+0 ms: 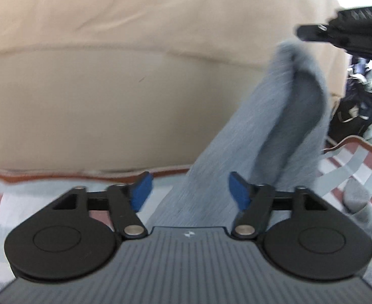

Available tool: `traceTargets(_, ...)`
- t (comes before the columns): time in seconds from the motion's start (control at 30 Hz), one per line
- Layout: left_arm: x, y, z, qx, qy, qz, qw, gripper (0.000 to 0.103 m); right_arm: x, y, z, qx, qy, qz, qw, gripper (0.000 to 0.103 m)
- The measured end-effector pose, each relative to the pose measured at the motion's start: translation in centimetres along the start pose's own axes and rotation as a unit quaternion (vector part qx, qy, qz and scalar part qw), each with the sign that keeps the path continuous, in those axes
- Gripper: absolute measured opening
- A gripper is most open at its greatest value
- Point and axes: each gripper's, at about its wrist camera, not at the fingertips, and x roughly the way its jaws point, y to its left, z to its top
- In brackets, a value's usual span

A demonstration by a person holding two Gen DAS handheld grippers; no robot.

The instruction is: Fold clothes

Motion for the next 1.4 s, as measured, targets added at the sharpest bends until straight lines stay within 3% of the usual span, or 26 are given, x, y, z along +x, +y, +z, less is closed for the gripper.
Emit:
traceTargets(0.1,1.1,-2.2,0.1,0.051,0.008,0.017,0.9985,0.081,-0.8,0.6,0.3,0.011,0.008,0.033,0.999,0.001)
traceTargets(0.2,3.5,-3.5,-0.5,0.083,0.050,0.065,0.9932,0.083,-1.2,0.8,-1.4,0.004,0.065,0.081,0.995,0.001)
traceTargets(0.33,6.0,-1.9,-2.5,0.046,0.125,0.079,0.9879,0.080,0.1,0.0,-7.0,-0.038,0.161,0.031,0.986,0.011)
traceTargets(0.4,6.0,-0.5,-3.6,0.011,0.130,0.067,0.9892,0.080,1.3,-0.3,-10.4,-0.081,0.207,-0.011,0.975,0.039)
traceTargets(0.5,6.9,0.7,-4.2,-0.020,0.122,0.060,0.9905,0.080,3.1,0.4,-13.8,-0.138,0.239,0.005,0.961,0.049)
traceTargets(0.6,10.7,0.1,-3.7,-0.038,0.142,0.064,0.9870,0.084,5.1,1.9,-15.3,-0.186,0.237,-0.022,0.953,0.065)
traceTargets(0.63,12.1,0.0,-3.8,-0.041,0.162,0.054,0.9845,0.084,5.7,2.5,-15.8,-0.202,0.236,-0.031,0.950,0.065)
traceTargets(0.67,13.4,-0.3,-4.0,-0.029,0.178,0.060,0.9818,0.078,6.4,2.9,-16.3,-0.216,0.235,-0.042,0.947,0.063)
traceTargets(0.7,14.4,-0.9,-4.0,-0.002,0.179,0.095,0.9793,0.065,7.1,3.0,-16.3,-0.211,0.231,-0.068,0.947,0.030)
traceTargets(0.73,15.1,-1.3,-3.8,0.019,0.178,0.127,0.9756,0.028,7.8,2.7,-15.9,-0.194,0.230,-0.100,0.948,0.002)
traceTargets(0.77,15.2,-1.3,-3.2,0.015,0.173,0.147,0.9738,0.013,8.5,2.3,-15.5,-0.176,0.228,-0.133,0.948,0.007)
traceTargets(0.8,14.5,-0.4,-2.2,-0.023,0.156,0.147,0.9764,0.013,8.8,1.6,-14.6,-0.146,0.215,-0.166,0.951,0.007)
traceTargets(0.87,10.6,2.1,-0.4,-0.093,0.075,0.145,0.9822,0.012,7.7,0.1,-12.8,-0.115,0.180,-0.199,0.956,0.007)
traceTargets(0.93,6.0,3.8,0.8,-0.102,-0.015,0.158,0.9819,0.010,5.7,-1.5,-10.8,-0.092,0.133,-0.217,0.963,0.007)
traceTargets(1.0,2.2,4.5,1.2,-0.089,-0.077,0.151,0.9815,0.009,3.3,-3.1,-9.4,-0.031,0.094,-0.153,0.983,0.007)
traceTargets(1.07,-0.3,4.7,0.9,-0.092,-0.085,0.116,0.9854,0.009,1.9,-3.6,-8.6,0.013,0.084,-0.084,0.993,0.008)
traceTargets(1.13,-1.5,4.7,-0.5,-0.104,-0.042,0.088,0.9898,0.016,1.3,-2.8,-8.7,0.028,0.087,-0.041,0.995,0.008)
traceTargets(1.17,-1.4,4.7,-1.3,-0.110,-0.002,0.093,0.9895,0.033,1.1,-2.1,-8.8,0.032,0.086,-0.027,0.995,0.009)
traceTargets(1.2,-1.1,4.8,-2.4,-0.119,0.044,0.105,0.9864,0.041,1.1,-1.6,-9.1,0.043,0.097,-0.003,0.994,0.008)
traceTargets(1.27,-1.0,5.7,-4.8,-0.164,0.104,0.087,0.9772,0.046,0.9,-0.2,-9.9,0.054,0.116,0.032,0.991,0.008)
traceTargets(1.33,-1.4,7.5,-7.0,-0.257,0.137,0.029,0.9563,0.046,0.9,1.1,-10.9,0.031,0.132,0.048,0.990,0.009)
traceTargets(1.4,-1.9,8.8,-8.4,-0.338,0.132,-0.027,0.9315,0.046,0.7,1.8,-11.7,0.033,0.142,0.058,0.988,0.009)
